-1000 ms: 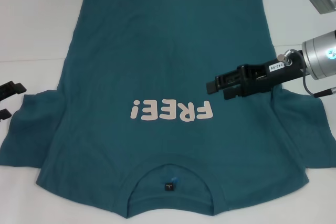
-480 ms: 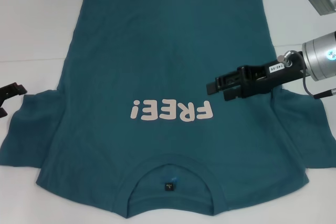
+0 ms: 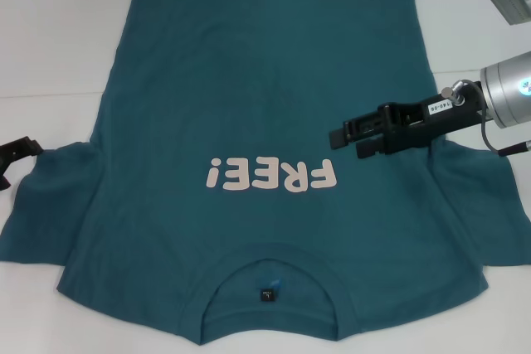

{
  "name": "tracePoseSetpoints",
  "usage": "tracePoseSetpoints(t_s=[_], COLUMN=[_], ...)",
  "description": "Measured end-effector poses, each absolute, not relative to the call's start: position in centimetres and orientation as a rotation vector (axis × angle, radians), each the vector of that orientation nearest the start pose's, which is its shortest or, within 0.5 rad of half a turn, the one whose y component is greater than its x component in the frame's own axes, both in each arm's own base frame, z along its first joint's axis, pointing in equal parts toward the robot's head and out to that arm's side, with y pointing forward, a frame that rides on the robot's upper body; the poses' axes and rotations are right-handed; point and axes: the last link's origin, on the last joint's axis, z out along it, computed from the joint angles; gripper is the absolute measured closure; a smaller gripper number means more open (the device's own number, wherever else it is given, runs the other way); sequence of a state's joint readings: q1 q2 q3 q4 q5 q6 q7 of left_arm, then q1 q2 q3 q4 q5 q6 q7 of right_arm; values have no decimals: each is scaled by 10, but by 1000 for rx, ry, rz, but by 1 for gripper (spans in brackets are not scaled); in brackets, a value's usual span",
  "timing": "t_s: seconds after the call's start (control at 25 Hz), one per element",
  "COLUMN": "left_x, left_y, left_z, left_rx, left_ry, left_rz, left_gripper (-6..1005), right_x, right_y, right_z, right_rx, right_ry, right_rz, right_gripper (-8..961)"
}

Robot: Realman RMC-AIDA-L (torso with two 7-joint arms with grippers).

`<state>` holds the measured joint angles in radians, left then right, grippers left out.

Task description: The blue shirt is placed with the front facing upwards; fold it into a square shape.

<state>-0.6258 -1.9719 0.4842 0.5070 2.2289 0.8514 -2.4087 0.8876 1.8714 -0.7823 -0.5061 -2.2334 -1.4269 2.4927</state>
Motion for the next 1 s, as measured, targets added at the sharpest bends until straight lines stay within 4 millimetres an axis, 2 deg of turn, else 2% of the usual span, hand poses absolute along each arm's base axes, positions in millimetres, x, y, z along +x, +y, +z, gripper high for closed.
tracePoseSetpoints(t_s=[0.68,1.0], left_x=[-357,-351], left_y=[403,404], left_z=[50,42], left_rx=[-1550,-1610], left_ry=[-1764,-1755], left_rz=[-575,-535], left_gripper=[129,134], right_x=[213,214], right_y=[424,423], right_z=[41,41], right_rx=[-2385,-2384], right_ry=[1756,1757], right_rz=[337,337], right_gripper=[221,221])
